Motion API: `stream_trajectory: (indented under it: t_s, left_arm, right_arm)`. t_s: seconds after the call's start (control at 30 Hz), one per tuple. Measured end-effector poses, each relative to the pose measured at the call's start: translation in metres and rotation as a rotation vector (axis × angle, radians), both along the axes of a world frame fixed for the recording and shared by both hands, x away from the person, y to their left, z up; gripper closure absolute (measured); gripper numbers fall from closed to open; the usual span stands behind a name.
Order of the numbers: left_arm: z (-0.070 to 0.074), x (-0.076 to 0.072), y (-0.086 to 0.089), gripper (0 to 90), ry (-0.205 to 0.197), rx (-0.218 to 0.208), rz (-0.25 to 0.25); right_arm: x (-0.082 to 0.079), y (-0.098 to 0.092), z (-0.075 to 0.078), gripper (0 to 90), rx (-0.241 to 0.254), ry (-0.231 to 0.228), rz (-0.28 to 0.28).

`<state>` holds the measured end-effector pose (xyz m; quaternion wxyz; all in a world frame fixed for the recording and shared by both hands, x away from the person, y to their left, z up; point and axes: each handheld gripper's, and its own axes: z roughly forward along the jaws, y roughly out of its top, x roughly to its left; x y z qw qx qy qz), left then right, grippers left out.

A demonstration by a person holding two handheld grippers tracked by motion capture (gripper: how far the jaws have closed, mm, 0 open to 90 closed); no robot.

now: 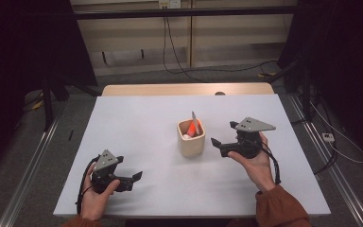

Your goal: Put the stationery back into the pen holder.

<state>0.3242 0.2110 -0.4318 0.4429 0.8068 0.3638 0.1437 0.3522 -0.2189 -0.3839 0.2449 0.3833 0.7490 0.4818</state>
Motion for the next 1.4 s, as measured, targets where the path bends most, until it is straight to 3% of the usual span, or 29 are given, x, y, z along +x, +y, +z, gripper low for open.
stream_trajectory:
  t_s: [0.17,1.13,1.4]
  left_arm:
    - [0.002,-0.001,0.001,6.6,-0.024,-0.003,0.001]
    - [0.004,-0.003,0.002,6.6,-0.029,-0.019,0.014]
    - [0.004,-0.003,0.003,6.6,-0.026,-0.021,0.018]
  right_arm:
    - [-0.005,-0.009,-0.003,8.3,0.000,0.010,-0.013]
    - [-0.047,-0.058,-0.024,7.2,-0.039,0.042,-0.135]
    - [-0.057,-0.071,-0.035,7.7,-0.036,0.064,-0.173]
